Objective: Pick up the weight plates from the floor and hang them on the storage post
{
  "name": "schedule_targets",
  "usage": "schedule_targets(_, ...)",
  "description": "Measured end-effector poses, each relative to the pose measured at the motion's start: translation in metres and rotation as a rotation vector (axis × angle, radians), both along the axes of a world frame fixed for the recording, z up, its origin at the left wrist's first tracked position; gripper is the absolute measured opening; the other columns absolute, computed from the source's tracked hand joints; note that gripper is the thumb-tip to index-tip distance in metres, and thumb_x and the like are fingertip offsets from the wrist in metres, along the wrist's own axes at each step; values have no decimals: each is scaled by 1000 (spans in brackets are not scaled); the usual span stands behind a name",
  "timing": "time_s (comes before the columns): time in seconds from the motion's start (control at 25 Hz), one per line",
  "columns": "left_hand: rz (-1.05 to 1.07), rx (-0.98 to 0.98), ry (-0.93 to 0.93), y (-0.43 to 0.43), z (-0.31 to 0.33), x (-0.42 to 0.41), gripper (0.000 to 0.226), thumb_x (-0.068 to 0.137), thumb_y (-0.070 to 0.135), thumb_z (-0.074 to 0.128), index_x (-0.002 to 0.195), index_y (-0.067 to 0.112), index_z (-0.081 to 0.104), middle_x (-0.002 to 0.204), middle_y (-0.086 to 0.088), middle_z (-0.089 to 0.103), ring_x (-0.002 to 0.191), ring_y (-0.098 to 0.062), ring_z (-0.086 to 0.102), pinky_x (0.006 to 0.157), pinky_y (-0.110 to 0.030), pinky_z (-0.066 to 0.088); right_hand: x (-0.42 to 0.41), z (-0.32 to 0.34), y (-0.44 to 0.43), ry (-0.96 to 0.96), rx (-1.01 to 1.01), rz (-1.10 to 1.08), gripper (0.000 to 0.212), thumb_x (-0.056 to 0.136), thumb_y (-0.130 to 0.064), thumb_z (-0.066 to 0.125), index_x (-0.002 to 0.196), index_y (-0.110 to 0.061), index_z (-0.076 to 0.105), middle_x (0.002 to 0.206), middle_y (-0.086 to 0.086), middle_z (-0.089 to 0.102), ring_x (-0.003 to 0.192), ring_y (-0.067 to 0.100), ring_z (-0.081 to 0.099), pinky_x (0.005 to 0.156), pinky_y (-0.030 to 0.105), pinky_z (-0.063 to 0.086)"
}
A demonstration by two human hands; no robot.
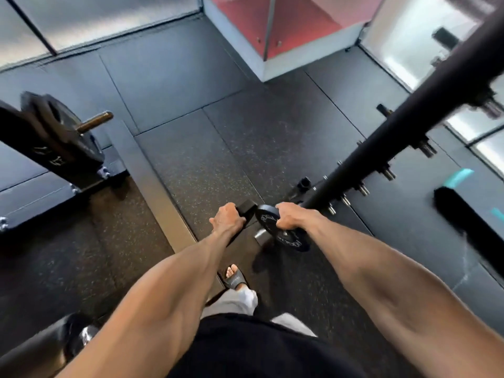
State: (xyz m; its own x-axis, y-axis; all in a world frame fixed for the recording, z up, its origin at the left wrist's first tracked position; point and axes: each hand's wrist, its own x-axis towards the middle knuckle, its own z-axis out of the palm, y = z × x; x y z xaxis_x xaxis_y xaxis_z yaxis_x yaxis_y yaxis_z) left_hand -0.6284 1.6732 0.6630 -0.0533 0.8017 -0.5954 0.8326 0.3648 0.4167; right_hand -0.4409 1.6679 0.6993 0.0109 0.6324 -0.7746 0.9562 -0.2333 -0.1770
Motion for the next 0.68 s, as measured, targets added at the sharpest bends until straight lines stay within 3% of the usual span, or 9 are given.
schedule_targets(0.08,50,-2,29,38,1,-14,28,84,27,69,109,15,66,111,-11,70,108,-33,65,99,-44,44,-11,2,50,13,-7,72,55,76,-21,53,131,-19,53,136,7,59,125,31,56,107,45,44)
schedule_targets(0.2,79,12,67,98,3,-29,27,86,27,69,110,14,65,113,-12,70,111,-34,64,99,-44,41,-21,4,126,-13,-5,183,41,72,-23,51,113,-24,54,129,6,62,115,30,60,100,44,48)
schedule_targets(0.32,102,18,82,169,2,-39,26,87,24,67,110,13,65,112,-12,70,110,-33,64,99,-44,39,-24,-1,209,-43,7,227,53,67,-27,52,120,-25,54,129,4,61,117,30,60,100,46,49)
schedule_targets(0.48,132,1,66,283,-16,-35,22,88,22,66,107,13,64,111,-12,70,108,-33,64,102,-44,37,-20,-26,325,-53,-32,261,37,67,-21,53,103,-23,56,118,4,65,105,28,62,95,44,52)
schedule_targets(0.68,59,-20,10,439,-43,-3,22,90,21,65,110,13,61,111,-11,68,108,-33,62,105,-48,37,-2,-52,462,-24,-64,232,40,76,-18,56,116,-18,55,118,6,64,110,29,62,93,41,53)
